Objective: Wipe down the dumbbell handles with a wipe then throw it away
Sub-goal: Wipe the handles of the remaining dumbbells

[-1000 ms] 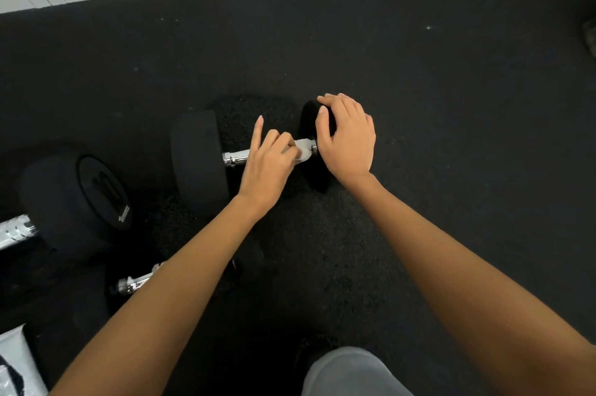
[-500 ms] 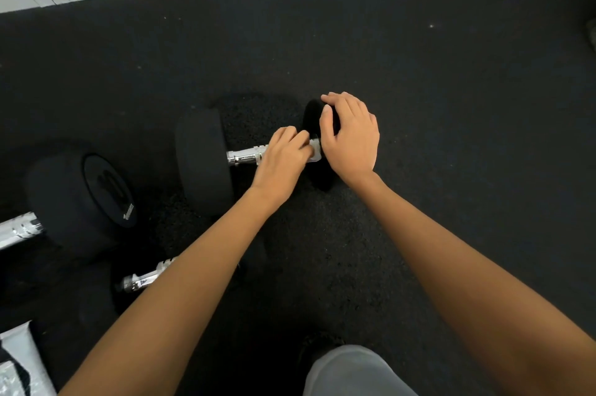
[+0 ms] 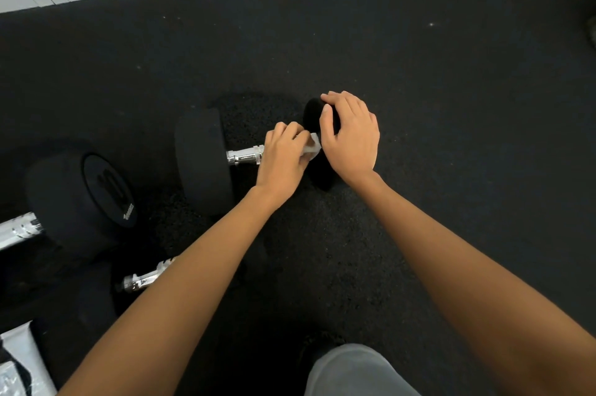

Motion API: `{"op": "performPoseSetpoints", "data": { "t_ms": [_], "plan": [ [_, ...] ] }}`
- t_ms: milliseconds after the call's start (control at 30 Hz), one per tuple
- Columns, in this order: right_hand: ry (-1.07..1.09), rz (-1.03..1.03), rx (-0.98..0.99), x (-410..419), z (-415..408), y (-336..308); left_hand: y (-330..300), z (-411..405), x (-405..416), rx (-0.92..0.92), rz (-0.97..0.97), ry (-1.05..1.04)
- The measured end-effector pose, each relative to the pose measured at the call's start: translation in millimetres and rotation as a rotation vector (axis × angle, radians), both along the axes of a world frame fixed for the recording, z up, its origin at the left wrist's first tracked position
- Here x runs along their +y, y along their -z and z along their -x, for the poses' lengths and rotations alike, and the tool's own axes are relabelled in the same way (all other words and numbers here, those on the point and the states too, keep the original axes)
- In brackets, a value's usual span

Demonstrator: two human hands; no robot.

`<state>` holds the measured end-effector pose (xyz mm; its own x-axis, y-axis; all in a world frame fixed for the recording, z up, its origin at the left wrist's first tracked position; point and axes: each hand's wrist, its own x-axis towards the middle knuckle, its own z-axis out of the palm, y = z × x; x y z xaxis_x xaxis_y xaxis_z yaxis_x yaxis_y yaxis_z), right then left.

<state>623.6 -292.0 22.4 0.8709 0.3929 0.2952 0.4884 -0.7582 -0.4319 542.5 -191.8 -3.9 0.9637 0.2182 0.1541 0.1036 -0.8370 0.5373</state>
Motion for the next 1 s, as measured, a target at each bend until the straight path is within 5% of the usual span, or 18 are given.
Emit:
{"op": "performPoseSetpoints", "data": {
  "t_ms": [500,833,1000],
  "plan": [
    [0.001,-0.021,-0.008,-0.2,-0.9,2.7,0.5,-4.3,4.0,0.011,0.089,-0.089],
    [0.004,-0.021,-0.009,-0.5,-0.5,3.1,-12.8,-28.8,24.1,0.496,0.221,-0.121],
    [0.006,-0.028,-0.012,-0.5,0.1,2.0,-11.0,-24.1,14.4,0.473,0.160,-0.001]
  ]
}}
